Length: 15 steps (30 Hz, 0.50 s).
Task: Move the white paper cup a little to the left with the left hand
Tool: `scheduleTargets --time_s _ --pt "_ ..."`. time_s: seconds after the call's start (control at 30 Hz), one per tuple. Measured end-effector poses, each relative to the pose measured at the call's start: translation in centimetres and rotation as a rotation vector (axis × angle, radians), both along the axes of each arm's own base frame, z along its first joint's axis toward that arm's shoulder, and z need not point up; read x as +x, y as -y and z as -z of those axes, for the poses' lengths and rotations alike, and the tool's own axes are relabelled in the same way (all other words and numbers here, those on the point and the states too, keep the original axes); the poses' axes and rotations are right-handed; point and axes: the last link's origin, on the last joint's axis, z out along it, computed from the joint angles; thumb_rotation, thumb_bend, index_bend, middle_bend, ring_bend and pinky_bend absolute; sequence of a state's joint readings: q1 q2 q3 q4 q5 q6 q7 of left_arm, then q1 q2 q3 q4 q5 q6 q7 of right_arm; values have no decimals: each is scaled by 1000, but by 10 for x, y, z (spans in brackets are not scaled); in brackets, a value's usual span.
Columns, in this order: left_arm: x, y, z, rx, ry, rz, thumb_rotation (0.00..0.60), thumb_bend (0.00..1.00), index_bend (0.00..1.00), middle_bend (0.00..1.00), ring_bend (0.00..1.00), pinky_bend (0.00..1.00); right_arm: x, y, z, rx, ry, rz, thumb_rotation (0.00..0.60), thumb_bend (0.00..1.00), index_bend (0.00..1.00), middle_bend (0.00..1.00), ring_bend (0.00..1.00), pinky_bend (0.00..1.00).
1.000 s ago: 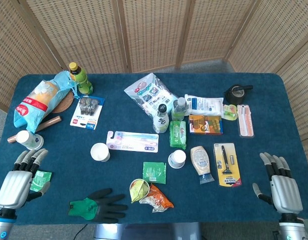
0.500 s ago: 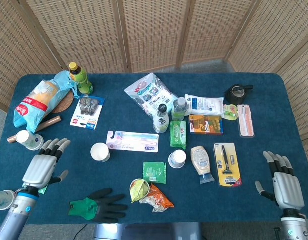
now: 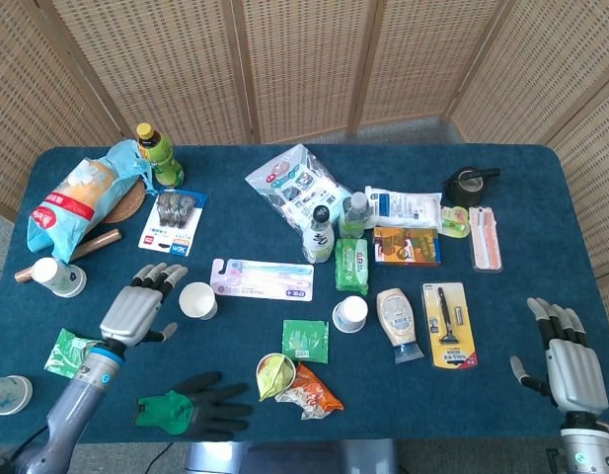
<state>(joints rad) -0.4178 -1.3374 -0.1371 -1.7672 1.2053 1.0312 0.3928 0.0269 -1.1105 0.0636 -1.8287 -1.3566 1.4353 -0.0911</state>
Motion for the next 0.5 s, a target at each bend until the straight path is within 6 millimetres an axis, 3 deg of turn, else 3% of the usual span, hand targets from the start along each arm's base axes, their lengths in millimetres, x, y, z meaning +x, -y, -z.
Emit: scheduleTargets --time_s 0.27,0.4,0.5 --pt "3 -8 18 -22 31 -1 600 351 130 256 215 155 -4 -5 -1 -2 9 15 600 379 0 26 0 0" --pt "3 -12 26 -22 58 -7 600 351 205 317 297 243 -5 -6 -1 0 15 20 600 381 0 27 0 0" --pt "0 -16 32 -18 59 -8 600 353 209 323 309 276 -6 -6 0 3 15 23 600 380 0 27 0 0"
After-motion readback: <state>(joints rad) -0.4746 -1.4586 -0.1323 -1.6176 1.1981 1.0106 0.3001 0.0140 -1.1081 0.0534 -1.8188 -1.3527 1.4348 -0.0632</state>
